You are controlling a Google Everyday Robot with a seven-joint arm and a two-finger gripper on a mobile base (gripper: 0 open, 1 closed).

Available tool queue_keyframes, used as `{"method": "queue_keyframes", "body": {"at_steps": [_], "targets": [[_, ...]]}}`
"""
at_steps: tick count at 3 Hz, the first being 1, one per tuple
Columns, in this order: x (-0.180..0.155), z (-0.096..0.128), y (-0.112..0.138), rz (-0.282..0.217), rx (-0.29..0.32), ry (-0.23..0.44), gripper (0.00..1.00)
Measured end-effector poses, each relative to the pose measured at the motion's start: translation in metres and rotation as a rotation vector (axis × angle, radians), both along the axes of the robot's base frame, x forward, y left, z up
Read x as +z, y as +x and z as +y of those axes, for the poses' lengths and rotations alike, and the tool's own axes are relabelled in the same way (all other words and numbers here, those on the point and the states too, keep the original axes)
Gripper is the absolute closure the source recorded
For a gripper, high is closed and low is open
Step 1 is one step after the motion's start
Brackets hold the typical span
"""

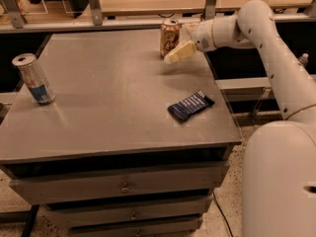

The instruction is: Move orange can near rxbar blueberry

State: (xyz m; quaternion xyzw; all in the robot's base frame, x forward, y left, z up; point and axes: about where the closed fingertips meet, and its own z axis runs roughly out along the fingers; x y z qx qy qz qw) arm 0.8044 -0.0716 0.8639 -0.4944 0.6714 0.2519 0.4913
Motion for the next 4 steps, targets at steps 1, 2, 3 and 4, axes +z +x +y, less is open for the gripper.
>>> {"method": "queue_keyframes", "body": {"at_steps": [1, 2, 3, 4], "targets": [[0.002, 0.019, 0.005, -0.009, 0.027, 0.043, 0.0], [0.004, 0.034, 0.007, -0.013, 0.052, 0.089, 0.18], [0.007, 0.046, 0.007, -0.009, 0.076, 0.113, 0.41], [0.009, 0.048, 0.005, 0.019, 0.089, 0.135, 0.65]]}}
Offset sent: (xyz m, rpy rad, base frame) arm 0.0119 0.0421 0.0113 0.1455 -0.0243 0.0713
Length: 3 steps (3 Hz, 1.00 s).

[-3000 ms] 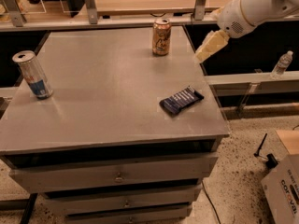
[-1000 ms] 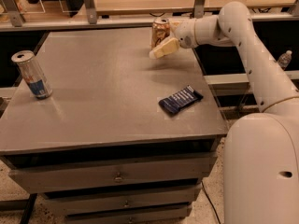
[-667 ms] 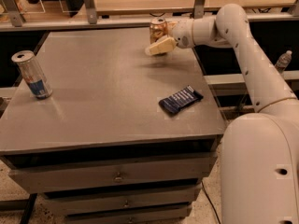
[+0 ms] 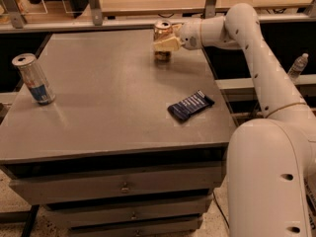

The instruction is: Move orange can near rxbar blueberry

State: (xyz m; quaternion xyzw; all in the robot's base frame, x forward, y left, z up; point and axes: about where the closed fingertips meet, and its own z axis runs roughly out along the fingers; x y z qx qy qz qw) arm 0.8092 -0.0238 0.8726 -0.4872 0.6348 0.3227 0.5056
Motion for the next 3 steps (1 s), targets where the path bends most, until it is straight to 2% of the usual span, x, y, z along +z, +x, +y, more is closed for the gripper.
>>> {"method": "queue_keyframes", "body": {"at_steps": [1, 2, 3], "targets": [[0.01, 0.001, -0.019, 0.047, 0.053, -0.009, 0.87], [0.02, -0.008, -0.053, 0.088, 0.117, -0.04, 0.89], [0.02, -0.023, -0.088, 0.122, 0.155, -0.068, 0.85]]}}
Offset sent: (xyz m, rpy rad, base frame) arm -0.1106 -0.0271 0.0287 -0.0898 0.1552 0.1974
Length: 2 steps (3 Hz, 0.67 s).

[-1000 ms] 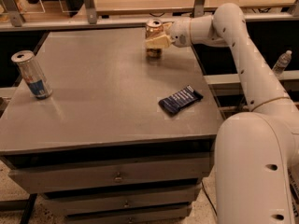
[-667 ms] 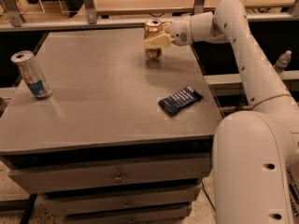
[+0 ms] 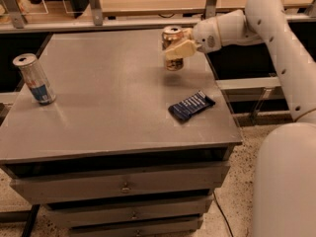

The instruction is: Move orange can near rxbar blueberry

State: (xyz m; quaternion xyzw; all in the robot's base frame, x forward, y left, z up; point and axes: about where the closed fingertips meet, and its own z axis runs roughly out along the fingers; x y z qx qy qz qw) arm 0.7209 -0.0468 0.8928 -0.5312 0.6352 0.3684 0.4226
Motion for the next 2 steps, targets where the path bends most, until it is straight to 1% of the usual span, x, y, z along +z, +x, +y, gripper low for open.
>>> {"method": "queue_keyframes", "body": {"at_steps": [1, 2], "targets": [[-0.008, -0.014, -0.033, 0.034, 0.021, -0.007, 0.69], [-0.019, -0.022, -0.063, 0.028, 0.063, 0.013, 0.47]]}}
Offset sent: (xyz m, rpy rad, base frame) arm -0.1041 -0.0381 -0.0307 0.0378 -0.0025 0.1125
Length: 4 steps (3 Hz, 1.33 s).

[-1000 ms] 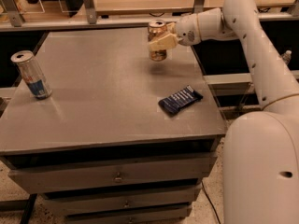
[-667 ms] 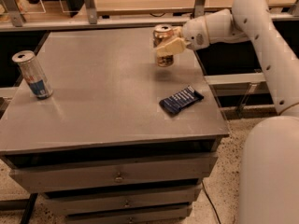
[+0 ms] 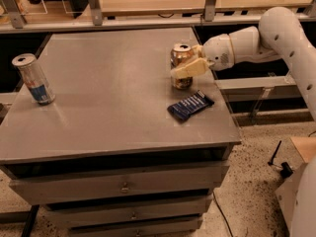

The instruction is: Move orange can near rxbar blueberry

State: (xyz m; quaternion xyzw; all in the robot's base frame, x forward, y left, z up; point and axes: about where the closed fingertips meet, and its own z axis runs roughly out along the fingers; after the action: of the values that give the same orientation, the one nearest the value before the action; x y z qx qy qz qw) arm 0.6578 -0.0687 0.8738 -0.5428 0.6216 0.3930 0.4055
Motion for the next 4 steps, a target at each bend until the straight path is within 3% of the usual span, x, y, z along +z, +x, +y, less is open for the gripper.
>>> {"method": "queue_keyframes", "body": {"at_steps": [2, 3, 4], "targets": [[0.001, 0.002, -0.042, -0.084, 0.092, 0.079, 0.02], [0.002, 0.002, -0.052, -0.109, 0.113, 0.096, 0.0], [0.012, -0.014, -0.054, -0.136, 0.107, 0.054, 0.0]]}}
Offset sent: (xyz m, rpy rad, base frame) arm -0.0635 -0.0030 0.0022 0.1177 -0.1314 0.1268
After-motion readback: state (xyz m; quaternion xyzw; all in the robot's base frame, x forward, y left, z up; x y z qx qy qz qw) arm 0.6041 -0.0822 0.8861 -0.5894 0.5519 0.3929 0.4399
